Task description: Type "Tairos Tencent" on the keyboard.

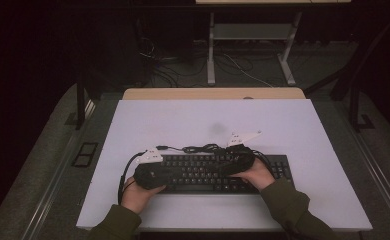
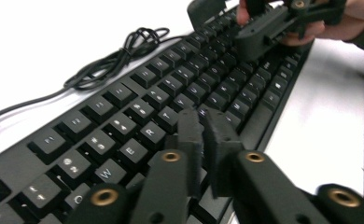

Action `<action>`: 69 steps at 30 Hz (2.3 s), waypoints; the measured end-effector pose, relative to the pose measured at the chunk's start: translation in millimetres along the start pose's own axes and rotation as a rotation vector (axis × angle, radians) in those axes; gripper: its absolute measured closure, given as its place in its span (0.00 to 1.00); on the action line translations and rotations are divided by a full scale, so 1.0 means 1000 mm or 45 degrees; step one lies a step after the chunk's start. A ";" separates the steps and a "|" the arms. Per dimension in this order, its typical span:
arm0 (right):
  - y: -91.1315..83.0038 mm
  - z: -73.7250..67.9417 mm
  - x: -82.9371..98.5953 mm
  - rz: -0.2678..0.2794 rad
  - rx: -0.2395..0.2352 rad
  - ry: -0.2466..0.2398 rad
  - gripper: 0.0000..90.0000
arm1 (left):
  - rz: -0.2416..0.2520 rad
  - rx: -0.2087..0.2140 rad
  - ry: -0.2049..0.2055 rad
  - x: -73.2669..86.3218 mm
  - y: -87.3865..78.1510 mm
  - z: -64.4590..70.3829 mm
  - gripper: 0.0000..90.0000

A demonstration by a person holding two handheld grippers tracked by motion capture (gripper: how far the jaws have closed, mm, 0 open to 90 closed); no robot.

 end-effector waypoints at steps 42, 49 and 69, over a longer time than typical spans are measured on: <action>0.005 0.009 0.005 -0.013 0.064 0.007 0.18 | -0.157 0.007 0.064 0.016 0.019 0.000 0.99; 0.005 0.010 0.005 -0.012 0.070 0.008 0.18 | -0.151 0.011 0.073 0.014 0.018 0.002 0.99; 0.006 0.009 0.006 -0.017 0.068 0.007 0.18 | -0.117 -0.014 0.072 0.005 0.012 -0.004 0.99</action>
Point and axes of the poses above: each handheld gripper's, and its own axes: y roughly forward along the jaws, x roughly out of its underside, z roughly to its right, the point moved 9 cm from there along y, roughly forward along the jaws, and after that the axes turned 8 degrees about -z, right-handed, at the moved point
